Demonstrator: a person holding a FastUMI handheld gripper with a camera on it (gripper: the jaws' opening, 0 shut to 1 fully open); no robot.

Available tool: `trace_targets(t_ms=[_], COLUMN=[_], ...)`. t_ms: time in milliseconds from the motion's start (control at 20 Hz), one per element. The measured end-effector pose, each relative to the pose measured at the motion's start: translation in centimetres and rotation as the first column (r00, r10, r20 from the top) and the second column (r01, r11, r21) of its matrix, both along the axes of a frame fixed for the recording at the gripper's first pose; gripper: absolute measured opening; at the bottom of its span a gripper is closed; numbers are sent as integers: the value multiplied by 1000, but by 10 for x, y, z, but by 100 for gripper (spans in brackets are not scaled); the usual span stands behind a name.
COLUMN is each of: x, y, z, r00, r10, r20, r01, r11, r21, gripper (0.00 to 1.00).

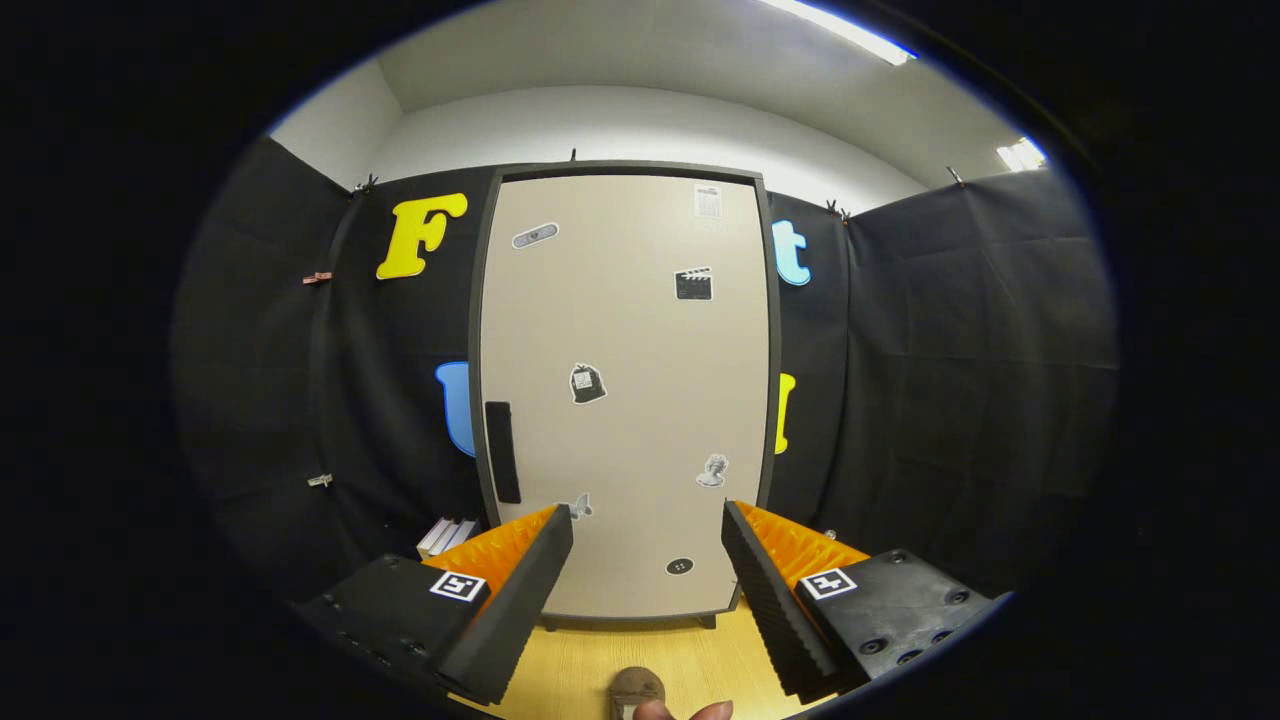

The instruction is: Open the shoe cabinet door, grab the shoes and put them into the shoe cabinet, then close the shoe cabinet door.

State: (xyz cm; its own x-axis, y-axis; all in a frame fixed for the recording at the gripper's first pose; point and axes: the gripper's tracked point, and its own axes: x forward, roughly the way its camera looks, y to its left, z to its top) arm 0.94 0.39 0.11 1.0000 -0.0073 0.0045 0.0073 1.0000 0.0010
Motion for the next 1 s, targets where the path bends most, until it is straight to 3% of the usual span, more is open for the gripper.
trace_targets(t_ms=[250,650,1000], x=[18,83,148], y=[25,97,132], z=[7,4,-22], r00=[999,991,989], r10=[34,133,141], r20=[12,-9,-42], r01=[-34,-132,-140], r11=[999,991,990], r21=[7,36,17], gripper=[98,98,98])
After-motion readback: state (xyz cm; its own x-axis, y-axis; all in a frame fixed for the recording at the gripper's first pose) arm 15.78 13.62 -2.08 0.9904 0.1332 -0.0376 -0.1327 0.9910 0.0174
